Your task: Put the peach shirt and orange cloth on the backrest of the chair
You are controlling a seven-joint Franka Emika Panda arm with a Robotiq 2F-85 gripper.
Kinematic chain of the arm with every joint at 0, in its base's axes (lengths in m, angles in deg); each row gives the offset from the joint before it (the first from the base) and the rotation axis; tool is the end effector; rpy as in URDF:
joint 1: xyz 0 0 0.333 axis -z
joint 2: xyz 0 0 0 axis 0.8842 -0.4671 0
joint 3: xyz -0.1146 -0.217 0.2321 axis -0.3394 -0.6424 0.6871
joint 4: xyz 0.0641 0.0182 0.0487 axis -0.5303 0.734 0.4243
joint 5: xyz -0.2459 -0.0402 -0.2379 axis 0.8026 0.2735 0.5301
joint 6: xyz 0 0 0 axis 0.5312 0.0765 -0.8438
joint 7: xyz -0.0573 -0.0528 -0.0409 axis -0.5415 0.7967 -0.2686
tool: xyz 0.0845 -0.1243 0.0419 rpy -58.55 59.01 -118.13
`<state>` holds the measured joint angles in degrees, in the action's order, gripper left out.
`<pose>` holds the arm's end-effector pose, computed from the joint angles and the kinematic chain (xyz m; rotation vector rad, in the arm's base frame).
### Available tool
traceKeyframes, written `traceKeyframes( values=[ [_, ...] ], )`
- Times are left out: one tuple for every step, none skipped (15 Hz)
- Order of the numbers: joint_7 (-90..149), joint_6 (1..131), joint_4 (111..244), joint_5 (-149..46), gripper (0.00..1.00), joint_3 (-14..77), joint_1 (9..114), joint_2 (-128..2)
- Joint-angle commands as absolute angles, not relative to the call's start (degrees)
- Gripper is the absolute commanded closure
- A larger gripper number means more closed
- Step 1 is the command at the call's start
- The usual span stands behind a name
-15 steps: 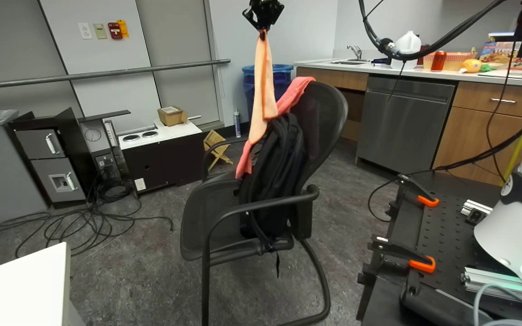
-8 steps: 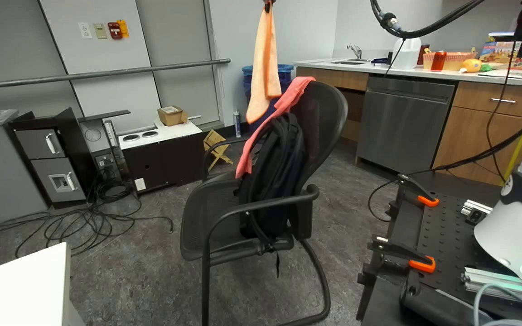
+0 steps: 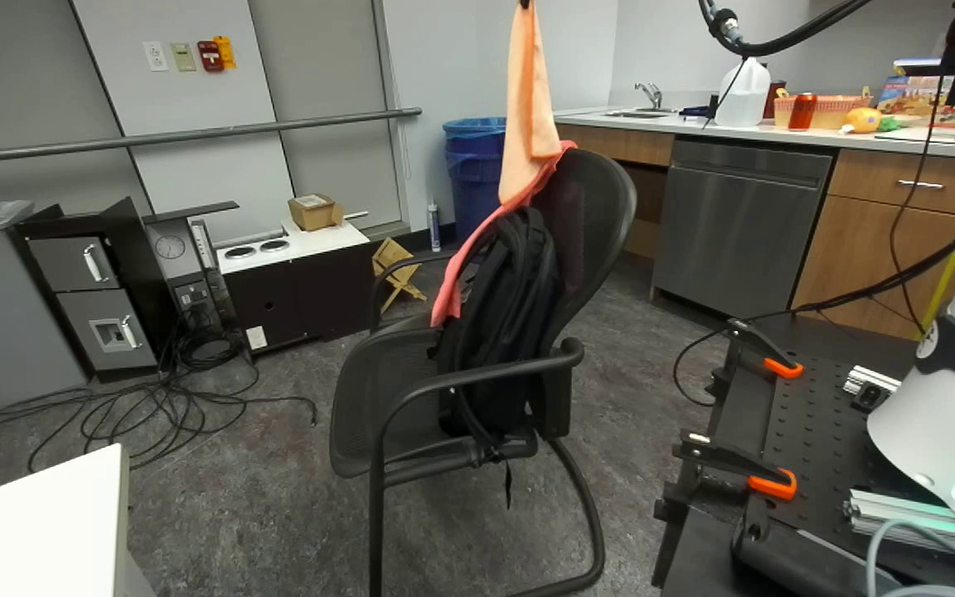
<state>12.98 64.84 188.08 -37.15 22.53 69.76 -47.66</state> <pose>0.5443 -0.2222 0.5796 2.6642 -0.7937 0.7399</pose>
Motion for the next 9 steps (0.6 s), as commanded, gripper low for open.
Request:
traceKeyframes(
  values=[
    [16.78, 61.17, 188.91, -38.39, 1.00, 22.63, 71.98, -45.49],
    [16.97, 60.49, 189.20, -37.89, 1.00, 22.47, 72.49, -45.32],
    [17.18, 59.95, 189.68, -37.35, 1.00, 22.25, 73.05, -45.26],
    [17.08, 59.29, 190.04, -36.73, 1.00, 22.07, 73.57, -45.25],
    [17.17, 58.71, 190.53, -36.18, 1.00, 21.88, 74.06, -45.21],
    [17.32, 58.03, 191.04, -35.82, 1.00, 21.71, 74.52, -45.17],
    [17.49, 57.33, 191.61, -35.35, 1.00, 21.46, 74.98, -45.23],
    [17.78, 56.49, 192.11, -34.92, 1.00, 21.23, 75.33, -45.21],
    [17.82, 55.81, 192.57, -34.17, 1.00, 20.91, 75.79, -45.44]
  ],
)
